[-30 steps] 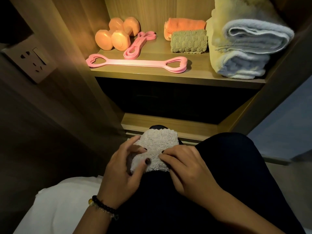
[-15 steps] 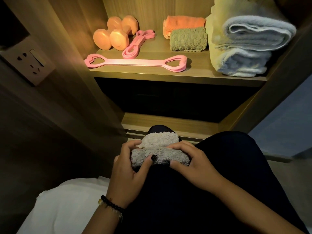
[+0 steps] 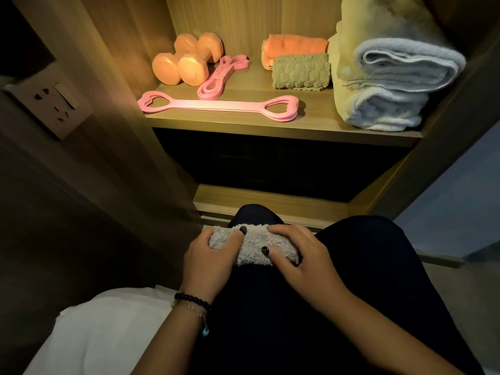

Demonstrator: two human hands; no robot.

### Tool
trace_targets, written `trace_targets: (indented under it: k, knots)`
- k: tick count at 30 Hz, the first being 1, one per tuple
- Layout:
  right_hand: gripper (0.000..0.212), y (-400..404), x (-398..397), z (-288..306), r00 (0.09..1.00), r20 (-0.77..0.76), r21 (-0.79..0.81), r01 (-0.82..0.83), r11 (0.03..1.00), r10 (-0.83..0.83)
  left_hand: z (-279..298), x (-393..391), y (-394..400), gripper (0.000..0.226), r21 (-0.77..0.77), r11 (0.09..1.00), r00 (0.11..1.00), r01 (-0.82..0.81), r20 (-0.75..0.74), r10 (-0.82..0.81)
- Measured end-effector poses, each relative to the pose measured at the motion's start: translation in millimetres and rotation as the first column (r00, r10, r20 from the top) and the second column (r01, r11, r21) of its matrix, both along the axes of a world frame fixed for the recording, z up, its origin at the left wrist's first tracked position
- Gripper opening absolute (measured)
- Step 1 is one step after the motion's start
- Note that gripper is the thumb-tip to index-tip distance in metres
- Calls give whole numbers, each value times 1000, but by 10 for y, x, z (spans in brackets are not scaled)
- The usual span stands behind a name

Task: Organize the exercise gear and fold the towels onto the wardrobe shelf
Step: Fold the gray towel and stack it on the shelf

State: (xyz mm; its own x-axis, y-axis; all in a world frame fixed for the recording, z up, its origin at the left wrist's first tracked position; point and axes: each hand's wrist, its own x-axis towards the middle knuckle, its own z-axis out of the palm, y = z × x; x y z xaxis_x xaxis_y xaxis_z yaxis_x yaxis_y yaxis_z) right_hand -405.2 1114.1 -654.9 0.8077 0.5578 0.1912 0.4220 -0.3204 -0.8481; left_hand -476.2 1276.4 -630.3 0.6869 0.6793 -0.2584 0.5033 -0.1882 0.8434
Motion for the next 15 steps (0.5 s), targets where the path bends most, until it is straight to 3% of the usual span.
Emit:
trace_targets:
  k: [3,5,8,12,15]
  knots:
    - [43,-55,6,-10,958,250,-170,-99,981,140,12,39,19,28,-1,1000,999,-27,-32,27]
    - [52,-82,29,-17,956,187,-226,-183,957,227,16,31,54,27,-24,998,997,-50,-52,49]
    - [54,-80,57,-23,964,75,-186,-237,954,254,47,-19,133,36,-96,991,993,-94,-78,87]
    - [49,-21,66,-9,987,12,-128,-158,979,160,63,-120,272,45,-216,968,988,-128,-109,106]
    - [42,33,50,14,996,-84,-38,-25,999,22,74,-146,231,45,-348,927,990,-142,-31,140]
